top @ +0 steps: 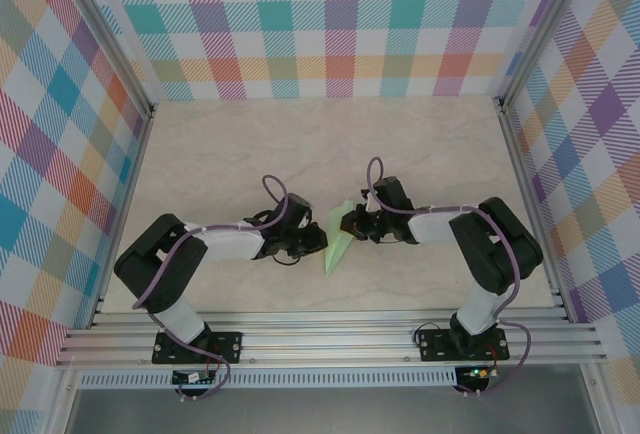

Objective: Fold a paper plane with a square sheet of paper (pick it up from the middle)
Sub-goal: Turn over the paper at the bottom-center of the table.

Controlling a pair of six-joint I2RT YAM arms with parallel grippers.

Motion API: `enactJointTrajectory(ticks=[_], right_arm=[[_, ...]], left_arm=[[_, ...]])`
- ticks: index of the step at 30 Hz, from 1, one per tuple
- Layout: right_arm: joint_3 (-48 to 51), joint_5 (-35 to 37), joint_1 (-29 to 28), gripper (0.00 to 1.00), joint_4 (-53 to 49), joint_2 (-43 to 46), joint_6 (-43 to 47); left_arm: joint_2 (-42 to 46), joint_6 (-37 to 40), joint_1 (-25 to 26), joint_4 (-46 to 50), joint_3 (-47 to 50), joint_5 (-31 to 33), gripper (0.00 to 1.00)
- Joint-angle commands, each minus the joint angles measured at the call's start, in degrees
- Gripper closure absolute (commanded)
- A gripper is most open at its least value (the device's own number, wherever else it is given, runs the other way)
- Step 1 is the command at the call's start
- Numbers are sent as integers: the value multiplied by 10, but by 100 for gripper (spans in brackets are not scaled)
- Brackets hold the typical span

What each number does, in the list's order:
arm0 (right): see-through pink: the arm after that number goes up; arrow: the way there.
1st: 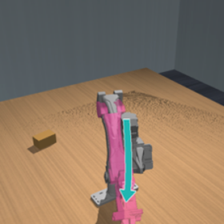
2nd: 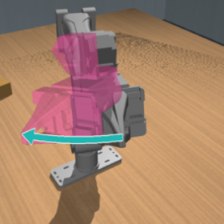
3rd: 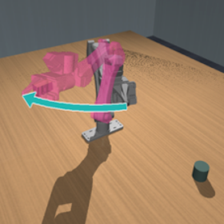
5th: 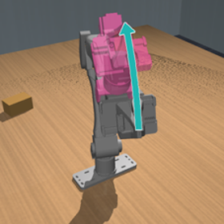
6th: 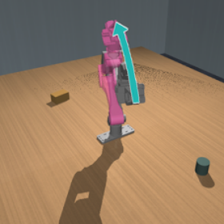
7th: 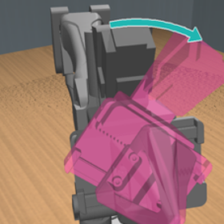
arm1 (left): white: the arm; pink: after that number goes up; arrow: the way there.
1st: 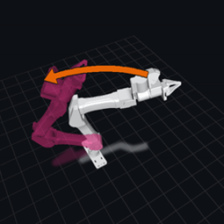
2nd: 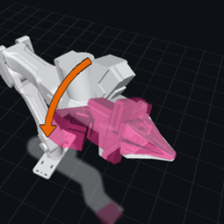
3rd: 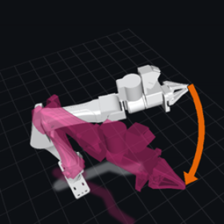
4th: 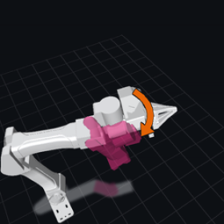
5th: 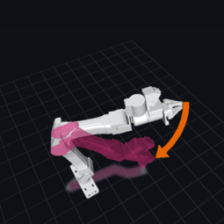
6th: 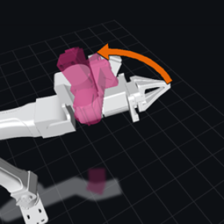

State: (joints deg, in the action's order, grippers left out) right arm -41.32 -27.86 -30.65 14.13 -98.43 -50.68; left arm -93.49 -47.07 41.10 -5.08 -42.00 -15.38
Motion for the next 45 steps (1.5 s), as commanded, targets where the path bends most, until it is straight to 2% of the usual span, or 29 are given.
enactJointTrajectory(ticks=[1,4,8,11,18,22,26,35,45], right_arm=[[-30,19,-6,95,-89,46,57],[-64,64,-7,95,-203,85,105],[-123,186,-15,94,-386,137,172],[-157,272,-19,93,-486,158,207],[-204,399,-49,92,-609,175,226],[-237,474,-80,92,-664,158,225],[-272,534,-117,91,-707,126,215],[-348,590,-177,91,-760,-7,180],[-454,573,-256,84,-783,-165,132]], left_arm=[[55,-2,-8,-3,17,17,82],[98,3,-8,29,27,51,80],[159,7,-8,75,49,108,78],[202,7,-8,97,69,137,77],[279,8,-11,127,102,191,74],[310,0,-12,141,116,217,63],[332,-6,-13,153,125,234,59],[394,-21,-14,178,150,264,53],[465,-37,-14,205,173,299,46]])
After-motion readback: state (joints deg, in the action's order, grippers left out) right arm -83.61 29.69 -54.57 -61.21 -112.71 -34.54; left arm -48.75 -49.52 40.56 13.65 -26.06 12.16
